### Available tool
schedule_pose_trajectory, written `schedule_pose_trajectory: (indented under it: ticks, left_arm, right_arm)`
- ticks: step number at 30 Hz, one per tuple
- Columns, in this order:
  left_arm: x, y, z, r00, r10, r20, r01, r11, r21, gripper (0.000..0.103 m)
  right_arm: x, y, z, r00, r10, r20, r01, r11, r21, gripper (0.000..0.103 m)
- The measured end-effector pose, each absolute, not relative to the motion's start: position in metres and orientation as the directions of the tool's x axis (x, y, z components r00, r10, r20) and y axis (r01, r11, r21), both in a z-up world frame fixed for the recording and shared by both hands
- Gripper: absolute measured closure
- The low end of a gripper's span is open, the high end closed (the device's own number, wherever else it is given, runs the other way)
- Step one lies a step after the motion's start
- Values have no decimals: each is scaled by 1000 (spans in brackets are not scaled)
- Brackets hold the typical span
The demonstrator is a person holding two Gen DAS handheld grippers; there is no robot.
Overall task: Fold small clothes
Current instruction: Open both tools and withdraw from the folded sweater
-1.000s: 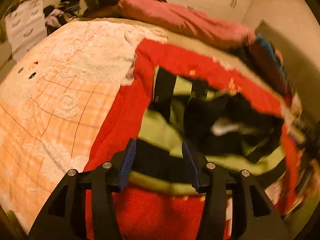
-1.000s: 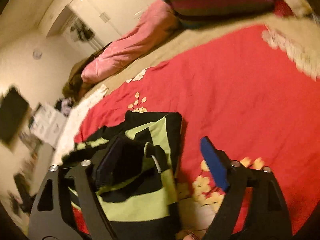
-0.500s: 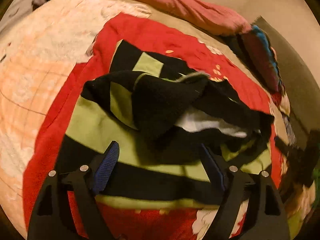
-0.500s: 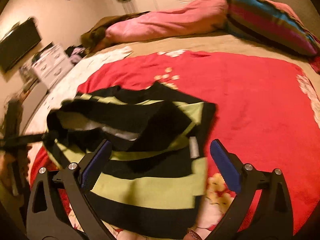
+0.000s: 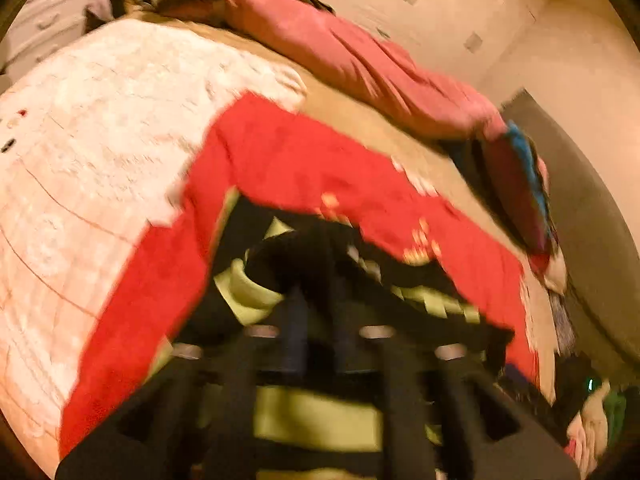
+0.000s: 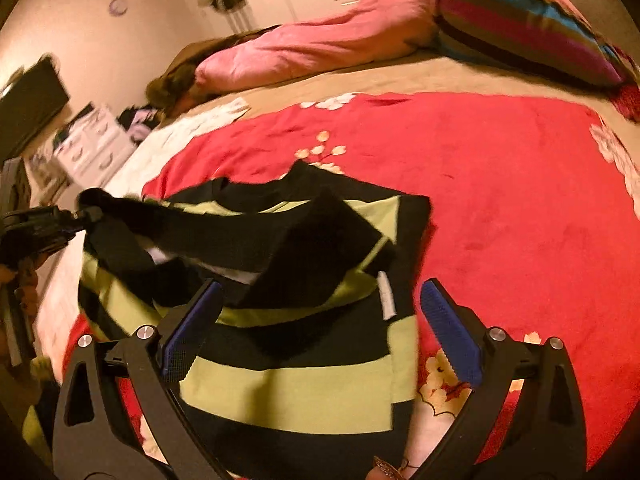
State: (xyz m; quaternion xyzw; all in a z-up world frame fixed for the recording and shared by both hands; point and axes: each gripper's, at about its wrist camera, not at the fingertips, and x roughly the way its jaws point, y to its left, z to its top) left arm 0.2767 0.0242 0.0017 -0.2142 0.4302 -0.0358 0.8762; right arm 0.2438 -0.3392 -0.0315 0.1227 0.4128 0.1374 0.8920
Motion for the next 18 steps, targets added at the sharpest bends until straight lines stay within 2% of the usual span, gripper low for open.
schedule_pose_trajectory:
  ticks: [1,2,4,10,18]
  left_arm:
    - [278,27,4,635,-214,-742,-140,913,-383,25]
    - [276,29,6,642,-203,-740,-143,916,-375,23]
    - [270,32,7,648,-207,-733,-120,923,-367,23]
    - [257,28,-9,615,-47,-787,-108,984,-143,23]
    - [268,13,-22,592,73,-803,3,996,93,21]
  right_arm:
    - [244,-342,-33,623,350,-700,-133,929,346,10]
    - [245,-345,-35,624,350,-699,-119,926,357,10]
    - [246,-347,-36,627,339,-702,-108,930,352,10]
    - [246,-341,-37,631,289,-720,-115,953,281,10]
    - [259,-319,-48,650,204,-733,-142,979,146,10]
